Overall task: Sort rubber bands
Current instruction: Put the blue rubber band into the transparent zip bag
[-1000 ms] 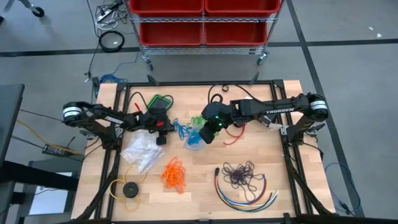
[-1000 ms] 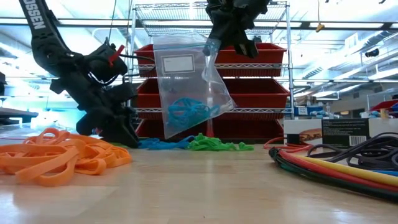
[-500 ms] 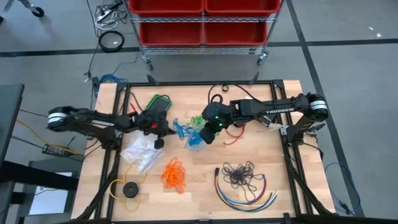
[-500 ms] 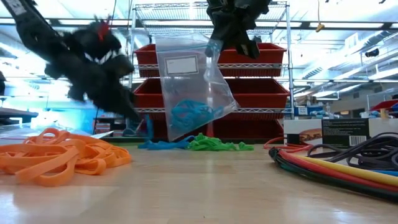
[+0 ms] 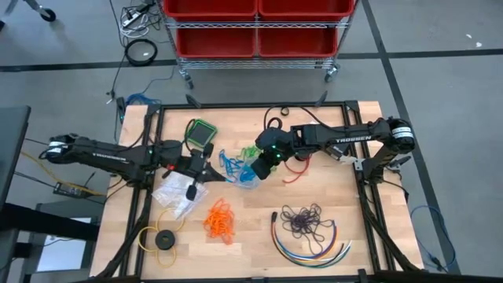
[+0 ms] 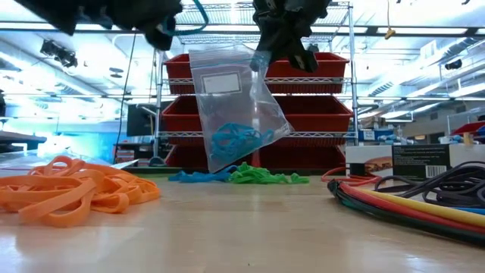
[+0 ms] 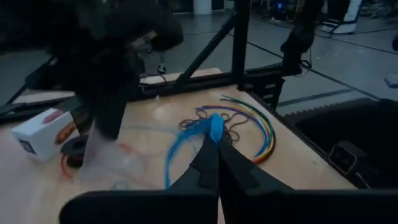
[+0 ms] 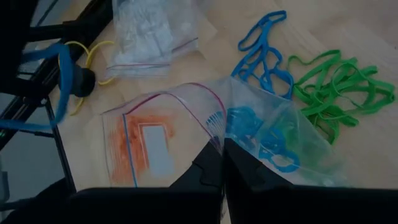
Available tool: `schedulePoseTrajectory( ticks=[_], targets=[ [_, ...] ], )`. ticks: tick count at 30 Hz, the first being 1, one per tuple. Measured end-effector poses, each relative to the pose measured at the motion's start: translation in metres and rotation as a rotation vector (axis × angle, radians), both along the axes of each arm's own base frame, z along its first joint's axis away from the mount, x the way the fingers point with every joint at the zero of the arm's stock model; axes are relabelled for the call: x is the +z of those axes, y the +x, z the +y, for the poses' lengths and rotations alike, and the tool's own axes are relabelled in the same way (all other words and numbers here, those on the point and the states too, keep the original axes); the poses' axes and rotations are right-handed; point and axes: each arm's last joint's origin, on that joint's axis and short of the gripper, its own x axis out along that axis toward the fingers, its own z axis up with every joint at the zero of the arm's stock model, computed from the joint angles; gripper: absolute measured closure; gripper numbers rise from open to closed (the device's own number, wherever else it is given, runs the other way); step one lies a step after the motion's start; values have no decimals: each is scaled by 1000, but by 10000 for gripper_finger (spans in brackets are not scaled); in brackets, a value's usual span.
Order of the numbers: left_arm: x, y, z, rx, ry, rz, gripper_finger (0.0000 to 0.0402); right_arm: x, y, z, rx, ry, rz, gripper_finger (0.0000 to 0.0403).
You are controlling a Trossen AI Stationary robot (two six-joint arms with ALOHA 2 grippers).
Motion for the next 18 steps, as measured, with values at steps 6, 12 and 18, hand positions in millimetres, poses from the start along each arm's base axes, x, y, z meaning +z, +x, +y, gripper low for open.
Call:
schedulePoseTrajectory(
  ticks=[6,12,18],
  targets=[
    [7,24,-12,-34,0,-13,400,0,0,0,-1,-1,-4,403],
    [10,59,-23,-35,0,-15,400,0,1,0,-1,-2,-7,403],
    [-4,78,-16,104,7,120,400,0,0,0,2,-4,-7,403]
  ],
)
